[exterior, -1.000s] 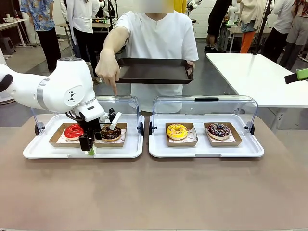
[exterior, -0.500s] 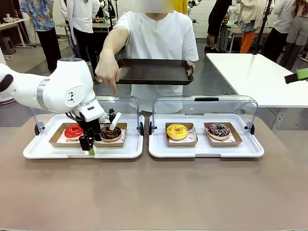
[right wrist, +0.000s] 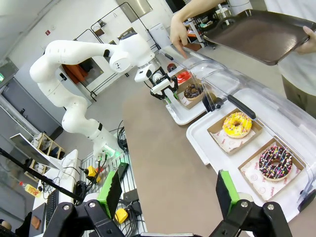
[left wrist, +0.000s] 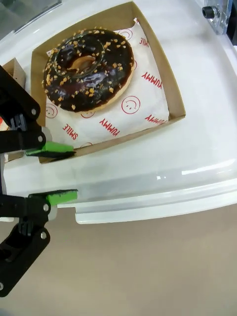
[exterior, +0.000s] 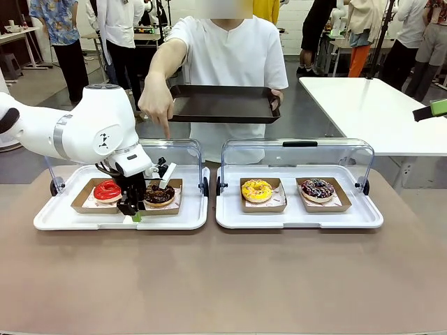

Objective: Provide the desired donut to the person.
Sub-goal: Pick up and lift the Paper togo box containing the Donut pointed at by the person, then place the picked Paper togo box onto the Handle tray extended by the person.

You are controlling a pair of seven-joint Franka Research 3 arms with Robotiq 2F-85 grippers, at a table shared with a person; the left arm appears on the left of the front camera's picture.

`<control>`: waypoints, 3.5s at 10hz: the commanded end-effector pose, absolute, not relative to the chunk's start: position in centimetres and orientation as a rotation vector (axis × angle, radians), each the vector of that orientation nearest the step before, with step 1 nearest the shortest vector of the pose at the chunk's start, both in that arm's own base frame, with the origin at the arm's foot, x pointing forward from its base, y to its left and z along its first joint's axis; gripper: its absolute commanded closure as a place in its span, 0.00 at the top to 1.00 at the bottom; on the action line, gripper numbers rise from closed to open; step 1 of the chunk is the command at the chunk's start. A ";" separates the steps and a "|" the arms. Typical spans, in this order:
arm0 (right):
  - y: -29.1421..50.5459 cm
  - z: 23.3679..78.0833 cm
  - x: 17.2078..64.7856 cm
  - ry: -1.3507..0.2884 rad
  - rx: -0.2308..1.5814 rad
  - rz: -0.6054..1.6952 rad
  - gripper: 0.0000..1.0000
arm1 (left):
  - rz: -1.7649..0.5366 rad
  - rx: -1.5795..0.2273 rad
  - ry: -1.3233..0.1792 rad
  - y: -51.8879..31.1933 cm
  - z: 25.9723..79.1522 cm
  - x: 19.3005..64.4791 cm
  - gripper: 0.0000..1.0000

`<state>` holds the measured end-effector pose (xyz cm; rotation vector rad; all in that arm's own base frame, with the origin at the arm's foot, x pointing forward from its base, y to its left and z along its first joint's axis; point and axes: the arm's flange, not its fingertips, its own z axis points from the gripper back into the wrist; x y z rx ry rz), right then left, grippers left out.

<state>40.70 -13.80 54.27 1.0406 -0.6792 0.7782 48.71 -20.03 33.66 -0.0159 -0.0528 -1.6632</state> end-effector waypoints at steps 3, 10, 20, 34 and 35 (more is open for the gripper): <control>-13.8 54.3 40.7 -0.681 1.043 0.780 1.00 | -1.652 0.018 -0.048 -20.1 33.3 48.9 0.00; -13.8 54.3 40.7 -0.681 1.043 0.780 1.00 | -1.668 0.065 -0.048 -20.2 34.3 49.0 0.00; -13.8 54.3 40.7 -0.681 1.043 0.780 1.00 | -1.704 0.152 -0.058 -24.9 64.4 45.5 0.00; -13.8 54.3 40.7 -0.681 1.043 0.780 1.00 | -1.702 0.109 -0.080 -24.9 65.2 47.1 0.00; -13.8 54.3 40.7 -0.681 1.043 0.780 1.00 | -1.702 0.109 -0.080 -24.9 65.2 47.1 0.00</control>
